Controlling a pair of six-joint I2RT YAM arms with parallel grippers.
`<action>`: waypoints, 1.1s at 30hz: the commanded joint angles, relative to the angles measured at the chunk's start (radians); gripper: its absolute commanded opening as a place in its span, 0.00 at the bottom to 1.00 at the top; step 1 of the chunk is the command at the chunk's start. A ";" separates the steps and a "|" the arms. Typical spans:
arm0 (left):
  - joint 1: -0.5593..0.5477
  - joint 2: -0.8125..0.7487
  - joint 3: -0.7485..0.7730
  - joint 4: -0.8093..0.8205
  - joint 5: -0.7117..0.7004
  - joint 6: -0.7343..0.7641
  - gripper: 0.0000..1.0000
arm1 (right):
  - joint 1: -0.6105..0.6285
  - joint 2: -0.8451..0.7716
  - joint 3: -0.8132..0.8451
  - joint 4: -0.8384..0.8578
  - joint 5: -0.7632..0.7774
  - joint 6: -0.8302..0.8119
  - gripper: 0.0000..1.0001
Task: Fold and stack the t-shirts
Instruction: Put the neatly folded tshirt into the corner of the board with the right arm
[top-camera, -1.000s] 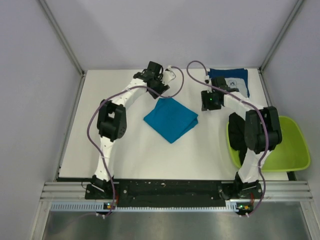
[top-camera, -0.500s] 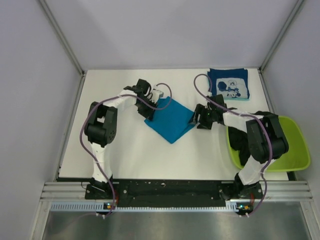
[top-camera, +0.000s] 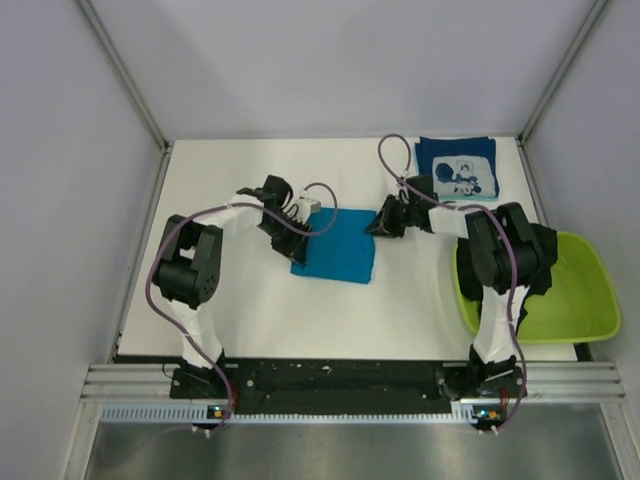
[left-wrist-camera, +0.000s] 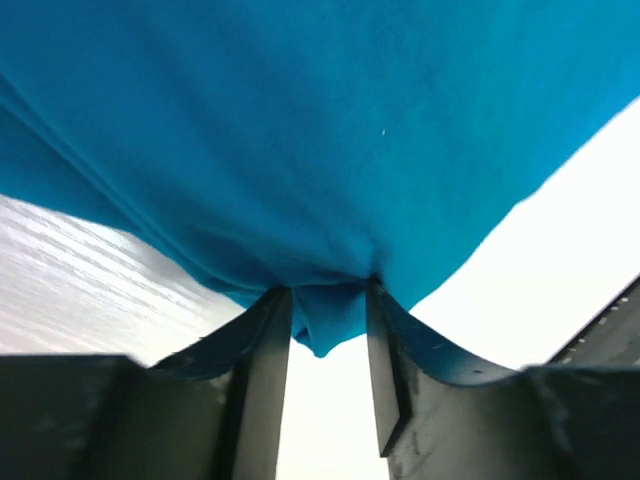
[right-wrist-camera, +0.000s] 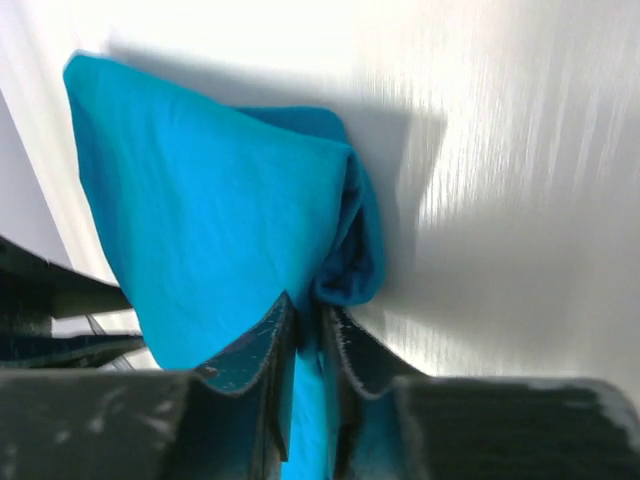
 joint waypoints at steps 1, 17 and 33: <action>0.063 -0.079 -0.009 -0.021 0.067 0.000 0.44 | 0.007 0.053 0.137 -0.079 -0.016 -0.088 0.06; 0.261 -0.165 0.014 -0.008 -0.032 0.048 0.59 | -0.048 0.121 0.588 -0.586 0.071 -0.640 0.00; 0.261 -0.168 0.025 -0.008 -0.075 0.063 0.59 | -0.106 0.236 1.119 -0.833 0.625 -0.964 0.00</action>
